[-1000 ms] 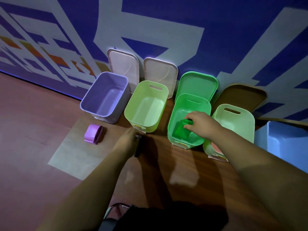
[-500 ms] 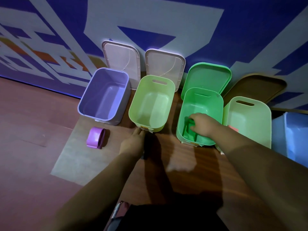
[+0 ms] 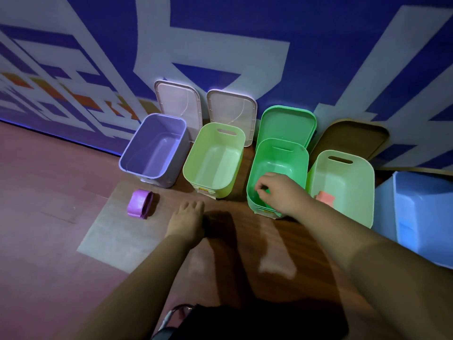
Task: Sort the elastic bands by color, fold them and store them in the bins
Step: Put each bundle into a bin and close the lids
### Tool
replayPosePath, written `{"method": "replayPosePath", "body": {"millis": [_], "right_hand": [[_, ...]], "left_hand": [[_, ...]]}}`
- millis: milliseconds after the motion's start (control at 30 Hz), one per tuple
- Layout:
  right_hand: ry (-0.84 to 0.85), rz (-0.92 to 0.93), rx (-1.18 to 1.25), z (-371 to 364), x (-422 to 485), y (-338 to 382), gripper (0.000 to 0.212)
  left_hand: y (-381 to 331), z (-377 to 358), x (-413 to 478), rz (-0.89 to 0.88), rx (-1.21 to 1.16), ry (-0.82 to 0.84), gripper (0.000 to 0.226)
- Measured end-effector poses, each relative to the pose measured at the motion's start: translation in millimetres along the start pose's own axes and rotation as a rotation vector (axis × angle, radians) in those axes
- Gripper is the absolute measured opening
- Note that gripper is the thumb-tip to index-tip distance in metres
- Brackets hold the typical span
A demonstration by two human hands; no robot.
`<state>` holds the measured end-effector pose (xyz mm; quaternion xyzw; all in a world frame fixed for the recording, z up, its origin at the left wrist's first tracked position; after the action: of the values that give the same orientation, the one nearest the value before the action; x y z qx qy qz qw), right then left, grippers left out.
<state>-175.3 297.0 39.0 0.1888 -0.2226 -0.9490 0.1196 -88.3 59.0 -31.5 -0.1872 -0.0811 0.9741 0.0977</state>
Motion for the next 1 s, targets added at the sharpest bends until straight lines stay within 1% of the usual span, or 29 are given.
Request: {"method": "replayPosePath", "body": {"millis": [33,67,133,167,233,267,300,367,400,467,533,667,733,800,867,967,1000], "right_hand": [[-0.008,0.030,0.006,1,-6,7,0.011],[-0.002,0.059,0.007,-1,-12,14,0.011],[0.068,0.084,-0.010,-10,-23,26,0.016],[0.123,0.089,-0.013,-17,-28,32,0.028],[0.230,0.072,0.021,-30,-39,41,0.064],[0.258,0.056,0.053,-34,-43,44,0.075],[0.269,0.035,0.097,-35,-44,45,0.075],[0.247,0.008,0.183,-30,-45,44,0.060],[0.229,-0.001,0.213,-25,-44,44,0.054],[0.219,-0.016,0.273,-15,-42,45,0.049],[0.224,-0.022,0.313,-8,-41,50,0.053],[0.176,-0.021,0.377,4,-33,64,0.062],[0.144,-0.011,0.343,8,-25,72,0.062],[0.103,-0.012,0.270,12,-14,79,0.057],[0.044,-0.025,0.214,17,0,85,0.053],[-0.035,-0.050,0.137,26,27,93,0.054],[-0.049,-0.066,0.125,27,37,95,0.055]], "left_hand": [[-3,2,-8,0.001,-0.072,-0.030,0.040],[-6,5,-15,0.002,-0.162,-0.067,0.039],[-15,20,-29,0.029,-0.440,-0.183,0.043],[-21,29,-35,0.050,-0.621,-0.239,0.046],[-36,45,-43,0.060,-0.997,-0.320,0.056],[-43,50,-45,0.050,-1.163,-0.347,0.059],[-49,53,-47,0.036,-1.306,-0.364,0.057],[-60,59,-50,-0.005,-1.497,-0.393,0.053],[-62,60,-53,-0.002,-1.549,-0.412,0.054],[-62,62,-56,0.020,-1.626,-0.442,0.057],[-59,61,-59,0.040,-1.655,-0.450,0.059],[-47,63,-62,0.073,-1.552,-0.433,0.050],[-37,63,-62,0.094,-1.506,-0.411,0.048],[-20,57,-60,0.123,-1.448,-0.364,0.045],[7,50,-58,0.183,-1.310,-0.311,0.033],[62,46,-56,0.272,-0.993,-0.324,0.013],[83,44,-56,0.301,-0.903,-0.320,0.010]]}}
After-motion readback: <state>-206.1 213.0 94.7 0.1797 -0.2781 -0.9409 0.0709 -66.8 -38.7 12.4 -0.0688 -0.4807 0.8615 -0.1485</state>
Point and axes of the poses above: each hand's wrist, its own x-axis towards the middle knuckle, its own z-axis out of the back of the hand, y = z × x, the point moved 10 cm from there along x, towards the middle knuckle, and after that the axes turned 11 degrees about -z, right-handed, at the moved point
